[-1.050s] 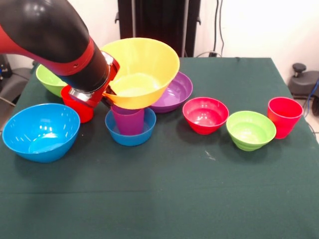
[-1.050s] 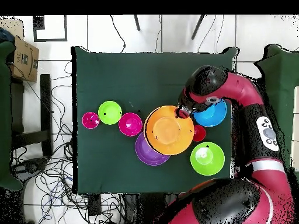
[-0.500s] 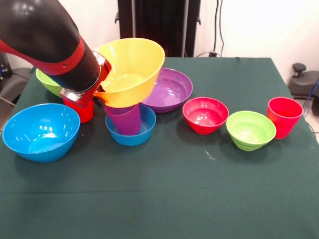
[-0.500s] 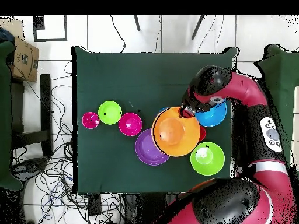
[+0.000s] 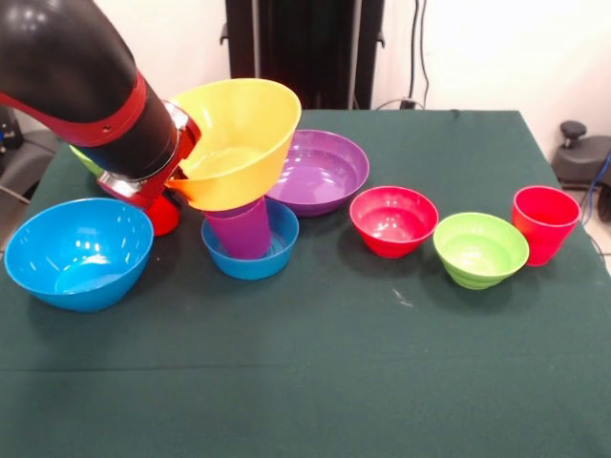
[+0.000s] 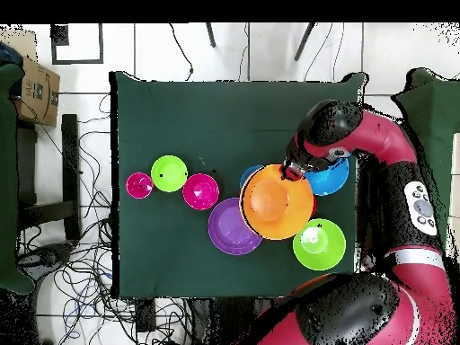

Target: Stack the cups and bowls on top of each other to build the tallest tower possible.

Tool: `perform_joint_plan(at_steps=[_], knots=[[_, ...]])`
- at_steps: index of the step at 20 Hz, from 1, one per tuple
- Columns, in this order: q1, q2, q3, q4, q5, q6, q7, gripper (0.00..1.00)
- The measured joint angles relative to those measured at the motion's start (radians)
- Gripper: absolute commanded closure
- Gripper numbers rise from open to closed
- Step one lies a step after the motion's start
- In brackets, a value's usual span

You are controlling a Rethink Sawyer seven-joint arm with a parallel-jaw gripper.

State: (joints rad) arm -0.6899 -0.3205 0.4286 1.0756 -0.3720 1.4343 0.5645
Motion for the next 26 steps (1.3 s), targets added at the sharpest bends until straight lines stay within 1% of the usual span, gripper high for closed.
perform_joint_plan(at_steps=[11,19,26], knots=[[0.003,0.008,-0.006,-0.017,0.000,0.016,0.000,1.00],[0.025,0.049,-0.020,-0.079,0.000,0.117,0.000,1.00],[0.038,0.078,-0.037,-0.091,-0.001,0.182,0.000,1.00]])
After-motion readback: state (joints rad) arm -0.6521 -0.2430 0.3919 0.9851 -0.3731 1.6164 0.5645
